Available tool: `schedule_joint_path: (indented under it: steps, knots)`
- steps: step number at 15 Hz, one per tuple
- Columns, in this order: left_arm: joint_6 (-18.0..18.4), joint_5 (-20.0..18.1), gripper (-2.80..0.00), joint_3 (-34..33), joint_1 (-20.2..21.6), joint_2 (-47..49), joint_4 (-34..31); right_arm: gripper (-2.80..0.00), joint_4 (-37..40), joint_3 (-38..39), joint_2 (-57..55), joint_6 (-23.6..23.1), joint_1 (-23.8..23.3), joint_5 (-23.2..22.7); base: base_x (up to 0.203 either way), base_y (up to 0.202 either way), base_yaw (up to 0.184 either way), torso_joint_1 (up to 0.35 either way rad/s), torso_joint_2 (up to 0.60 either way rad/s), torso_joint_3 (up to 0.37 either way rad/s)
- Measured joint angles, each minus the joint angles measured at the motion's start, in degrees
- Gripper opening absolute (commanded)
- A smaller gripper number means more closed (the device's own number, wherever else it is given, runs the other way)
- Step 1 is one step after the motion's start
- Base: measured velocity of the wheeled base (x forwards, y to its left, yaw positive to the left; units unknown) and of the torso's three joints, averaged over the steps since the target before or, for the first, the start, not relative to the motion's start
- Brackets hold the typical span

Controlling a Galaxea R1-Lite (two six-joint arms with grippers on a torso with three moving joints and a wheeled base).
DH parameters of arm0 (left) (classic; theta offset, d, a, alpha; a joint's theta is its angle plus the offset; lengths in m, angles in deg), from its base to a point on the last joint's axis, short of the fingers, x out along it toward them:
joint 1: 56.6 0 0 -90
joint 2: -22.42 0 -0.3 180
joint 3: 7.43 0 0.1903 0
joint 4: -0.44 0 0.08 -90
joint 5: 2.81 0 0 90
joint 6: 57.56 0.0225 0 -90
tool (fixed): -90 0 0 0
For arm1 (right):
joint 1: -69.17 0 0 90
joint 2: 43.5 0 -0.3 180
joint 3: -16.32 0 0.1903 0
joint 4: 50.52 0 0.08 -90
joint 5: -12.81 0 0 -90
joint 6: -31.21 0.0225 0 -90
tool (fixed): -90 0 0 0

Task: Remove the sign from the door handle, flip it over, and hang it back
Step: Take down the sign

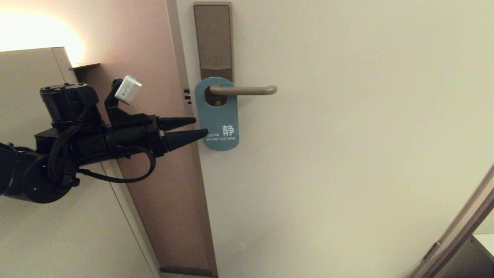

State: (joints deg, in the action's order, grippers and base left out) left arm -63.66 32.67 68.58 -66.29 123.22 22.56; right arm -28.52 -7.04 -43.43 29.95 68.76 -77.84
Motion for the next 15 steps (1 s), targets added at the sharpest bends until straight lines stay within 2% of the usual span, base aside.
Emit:
schedule_joint_path:
  steps: [4, 15]
  knots:
    - [0.0, -1.4, 0.00, 0.0, 0.1, 0.1, 0.5, -2.80, 0.0, 0.0, 0.0, 0.0, 0.0, 0.0, 0.000, 0.000, 0.000, 0.000, 0.00, 0.000]
    - [-0.1, -1.6, 0.00, 0.2, 0.1, -0.7, 0.6, -2.80, 0.0, 0.0, 0.0, 0.0, 0.0, 0.0, 0.000, 0.000, 0.000, 0.000, 0.00, 0.000]
